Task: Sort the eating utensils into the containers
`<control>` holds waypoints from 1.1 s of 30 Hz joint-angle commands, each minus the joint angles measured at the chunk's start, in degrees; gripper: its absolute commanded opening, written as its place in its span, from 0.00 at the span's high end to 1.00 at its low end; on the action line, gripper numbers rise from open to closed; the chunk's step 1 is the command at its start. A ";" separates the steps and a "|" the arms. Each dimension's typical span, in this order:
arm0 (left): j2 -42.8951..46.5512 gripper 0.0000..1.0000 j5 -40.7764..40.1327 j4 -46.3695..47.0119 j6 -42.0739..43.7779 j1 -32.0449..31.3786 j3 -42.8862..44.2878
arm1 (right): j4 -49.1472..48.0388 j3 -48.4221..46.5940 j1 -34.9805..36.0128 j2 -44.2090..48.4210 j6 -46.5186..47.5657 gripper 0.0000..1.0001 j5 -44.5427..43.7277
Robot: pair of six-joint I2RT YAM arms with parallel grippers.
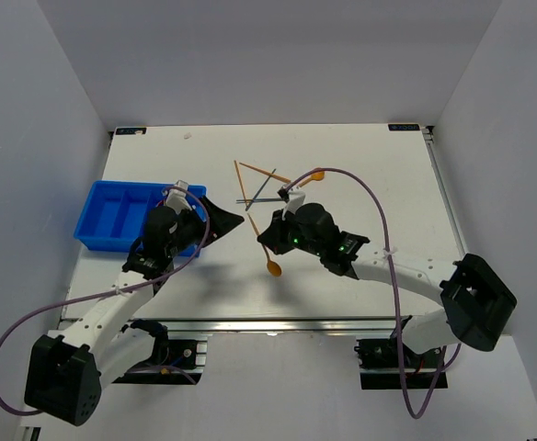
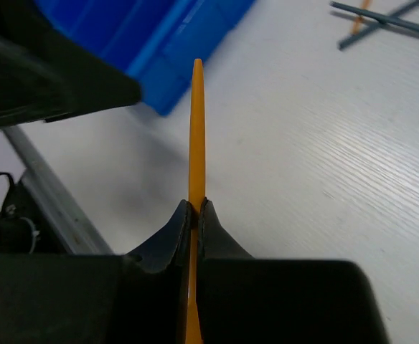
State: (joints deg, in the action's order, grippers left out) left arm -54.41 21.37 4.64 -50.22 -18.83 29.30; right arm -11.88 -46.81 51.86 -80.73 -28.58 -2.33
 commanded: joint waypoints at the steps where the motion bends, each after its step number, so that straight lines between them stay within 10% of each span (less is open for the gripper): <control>1: -0.96 0.02 -2.81 7.83 -5.85 -1.91 -0.12 | -8.34 -0.21 2.02 1.10 4.58 1.00 5.05; 11: -4.82 0.19 -5.19 8.98 -7.53 -4.28 0.76 | -5.96 -8.65 5.71 -2.24 5.81 1.00 4.17; 17: -6.14 0.94 -5.19 8.10 -6.22 -4.29 2.42 | -5.35 -12.52 6.24 -5.49 6.08 1.00 3.48; 19: -5.71 1.00 -6.24 3.83 -3.07 -4.29 4.61 | -5.61 -12.70 6.24 -5.76 5.99 1.00 3.38; 23: -6.93 1.00 -18.49 -13.22 8.09 -3.67 14.71 | -2.81 -10.59 5.10 -2.69 5.29 0.11 -2.57; 33: -32.84 1.00 -43.57 -40.84 35.35 21.78 49.60 | 14.59 -2.78 -9.66 14.09 3.53 0.11 -4.88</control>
State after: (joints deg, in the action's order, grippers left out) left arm -80.75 -11.27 -25.19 -24.67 -1.52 73.73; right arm -3.22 -51.99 43.75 -69.84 -25.17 -6.76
